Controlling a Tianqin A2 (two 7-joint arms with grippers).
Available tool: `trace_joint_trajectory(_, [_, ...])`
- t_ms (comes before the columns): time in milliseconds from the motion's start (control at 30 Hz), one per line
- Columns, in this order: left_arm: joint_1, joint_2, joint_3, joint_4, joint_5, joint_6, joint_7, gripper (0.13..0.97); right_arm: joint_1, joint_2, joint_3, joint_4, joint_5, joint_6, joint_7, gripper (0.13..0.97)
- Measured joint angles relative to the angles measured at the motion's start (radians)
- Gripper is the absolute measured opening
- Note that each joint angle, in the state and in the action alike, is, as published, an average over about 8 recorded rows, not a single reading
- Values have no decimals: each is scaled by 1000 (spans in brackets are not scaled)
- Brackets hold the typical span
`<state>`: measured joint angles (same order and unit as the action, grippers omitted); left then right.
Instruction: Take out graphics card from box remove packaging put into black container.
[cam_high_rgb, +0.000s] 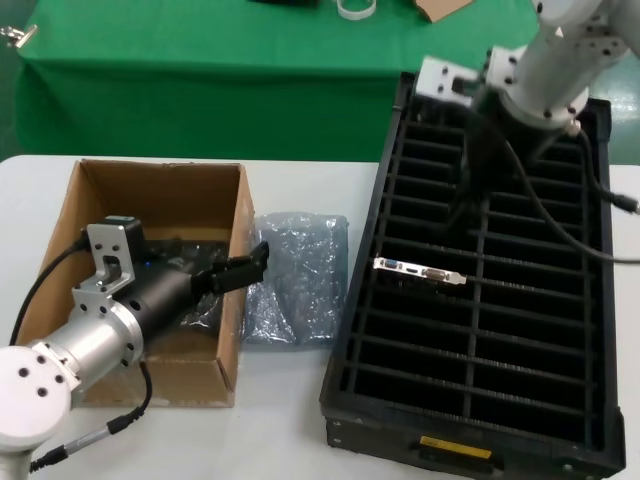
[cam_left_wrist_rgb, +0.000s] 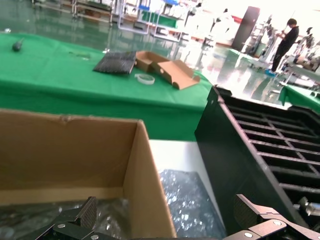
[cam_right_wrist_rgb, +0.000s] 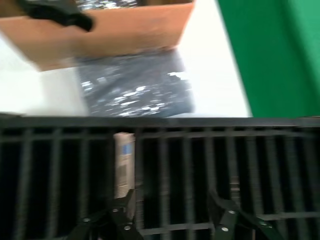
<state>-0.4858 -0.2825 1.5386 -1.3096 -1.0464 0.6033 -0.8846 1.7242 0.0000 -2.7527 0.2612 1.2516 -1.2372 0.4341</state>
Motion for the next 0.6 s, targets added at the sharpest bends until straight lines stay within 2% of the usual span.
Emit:
trace_joint_trajectory(100, [2,-11,6,-10,-62,-8,40,966,10,0,0,18,-43,58,62,448])
trace_joint_trajectory(233, [4,-29,11,-33,-176,-10,110,966,19,0,1,54,-142,145,195,516])
trace_joint_trajectory(467, [6,-57,-2,-90,-388,-10,255,966,-18,6,41,191,-406,248,496,700])
trace_joint_trajectory(600, [13,-68,-2,-126,-440,-43,304,966,-68,25,82,327,-575,261,662,758])
